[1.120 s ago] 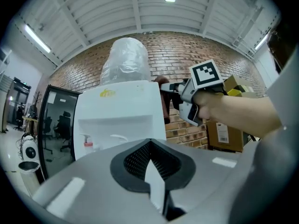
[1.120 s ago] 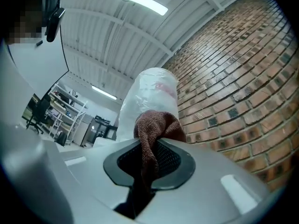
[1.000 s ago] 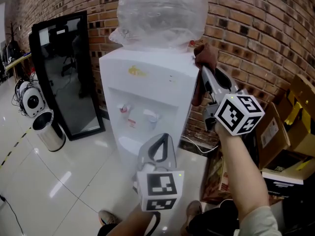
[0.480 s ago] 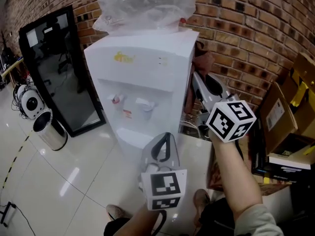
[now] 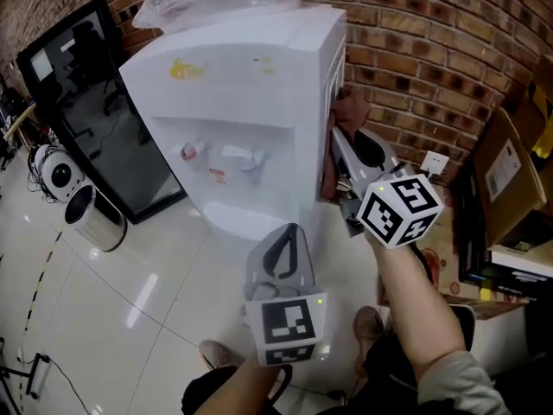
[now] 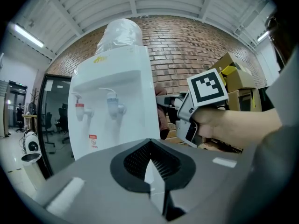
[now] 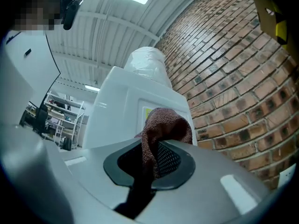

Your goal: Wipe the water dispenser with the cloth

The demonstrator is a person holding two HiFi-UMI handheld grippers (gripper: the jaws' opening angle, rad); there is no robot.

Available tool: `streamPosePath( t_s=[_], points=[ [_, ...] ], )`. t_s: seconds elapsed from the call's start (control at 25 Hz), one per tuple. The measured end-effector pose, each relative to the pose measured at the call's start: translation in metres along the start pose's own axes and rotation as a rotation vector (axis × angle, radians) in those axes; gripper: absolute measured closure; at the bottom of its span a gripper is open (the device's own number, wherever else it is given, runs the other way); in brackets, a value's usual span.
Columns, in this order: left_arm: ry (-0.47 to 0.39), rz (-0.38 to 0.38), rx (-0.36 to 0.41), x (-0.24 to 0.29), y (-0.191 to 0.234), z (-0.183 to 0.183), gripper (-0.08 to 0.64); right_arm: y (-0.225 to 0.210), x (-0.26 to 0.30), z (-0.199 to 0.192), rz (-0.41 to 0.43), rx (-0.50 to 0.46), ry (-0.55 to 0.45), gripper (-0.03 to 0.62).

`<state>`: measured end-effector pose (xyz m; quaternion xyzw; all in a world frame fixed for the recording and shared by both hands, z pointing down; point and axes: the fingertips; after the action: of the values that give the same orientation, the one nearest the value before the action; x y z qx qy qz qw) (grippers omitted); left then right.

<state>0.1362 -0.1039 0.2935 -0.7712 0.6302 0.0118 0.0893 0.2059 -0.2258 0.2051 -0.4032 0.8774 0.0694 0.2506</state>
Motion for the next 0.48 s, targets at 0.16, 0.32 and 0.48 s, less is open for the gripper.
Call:
streamPosePath(
  t_s=[0.16,0.32,0.48],
  points=[
    [0.016,-0.008,-0.032,0.0,-0.003,-0.008,0.56,-0.004,-0.009,-0.022,-0.003,-0.017,0.056,0.538],
    [0.02,-0.036,-0.03,-0.002,-0.012,-0.014,0.56,-0.008,-0.022,-0.048,-0.017,-0.027,0.12,0.537],
    [0.046,-0.058,-0.031,-0.003,-0.019,-0.031,0.56,-0.011,-0.04,-0.084,-0.017,-0.06,0.214,0.538]
  ],
)
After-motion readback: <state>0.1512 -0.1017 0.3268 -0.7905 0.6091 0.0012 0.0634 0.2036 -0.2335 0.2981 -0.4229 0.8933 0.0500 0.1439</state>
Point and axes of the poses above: the fingertips, and each gripper's own axes: x forward along the fingers, y to its left, z out of its top, and after that the axes turned 15 degrees about -y, right-handed
